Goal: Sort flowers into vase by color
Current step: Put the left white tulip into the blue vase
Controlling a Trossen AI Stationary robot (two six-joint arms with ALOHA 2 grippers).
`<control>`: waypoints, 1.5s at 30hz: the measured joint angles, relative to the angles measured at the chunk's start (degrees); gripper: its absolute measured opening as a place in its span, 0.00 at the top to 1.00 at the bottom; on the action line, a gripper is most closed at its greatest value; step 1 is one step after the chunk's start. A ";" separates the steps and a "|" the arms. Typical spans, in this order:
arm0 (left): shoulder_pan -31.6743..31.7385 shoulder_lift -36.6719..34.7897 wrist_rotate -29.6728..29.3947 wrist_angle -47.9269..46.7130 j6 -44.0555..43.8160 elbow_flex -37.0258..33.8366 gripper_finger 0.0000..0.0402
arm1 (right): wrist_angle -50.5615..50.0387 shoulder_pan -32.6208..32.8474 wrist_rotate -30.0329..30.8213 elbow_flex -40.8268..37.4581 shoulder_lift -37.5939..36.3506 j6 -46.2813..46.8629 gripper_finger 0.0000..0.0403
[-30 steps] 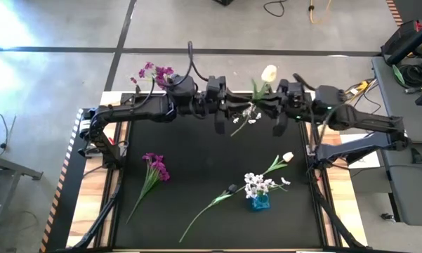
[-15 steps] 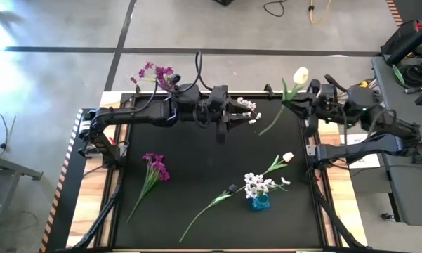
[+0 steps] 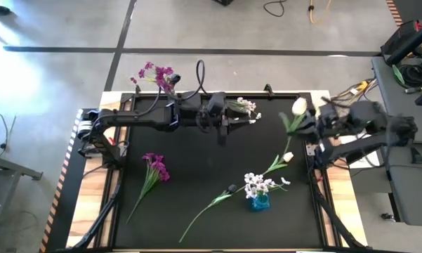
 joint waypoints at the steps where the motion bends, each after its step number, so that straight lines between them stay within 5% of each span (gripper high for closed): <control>1: 0.02 -0.25 -0.14 0.06 0.05 -0.04 0.66 | 0.81 1.30 0.01 -0.88 0.12 0.97 0.97; 5: 0.20 -1.02 -0.39 -0.20 0.20 -0.19 0.66 | 4.42 6.74 0.56 -3.85 0.40 2.54 0.97; 21: 0.21 -1.10 -0.37 -2.56 0.19 -0.26 0.66 | 15.97 24.97 19.24 -13.19 3.32 5.79 0.97; 36: 0.21 -1.10 -0.28 -3.44 -0.03 -0.26 0.66 | 17.16 28.71 24.04 -13.88 9.72 5.78 0.95; 45: 0.21 -1.10 -0.13 -6.07 0.39 -0.26 0.66 | 11.30 28.71 24.08 -13.88 13.01 11.87 0.77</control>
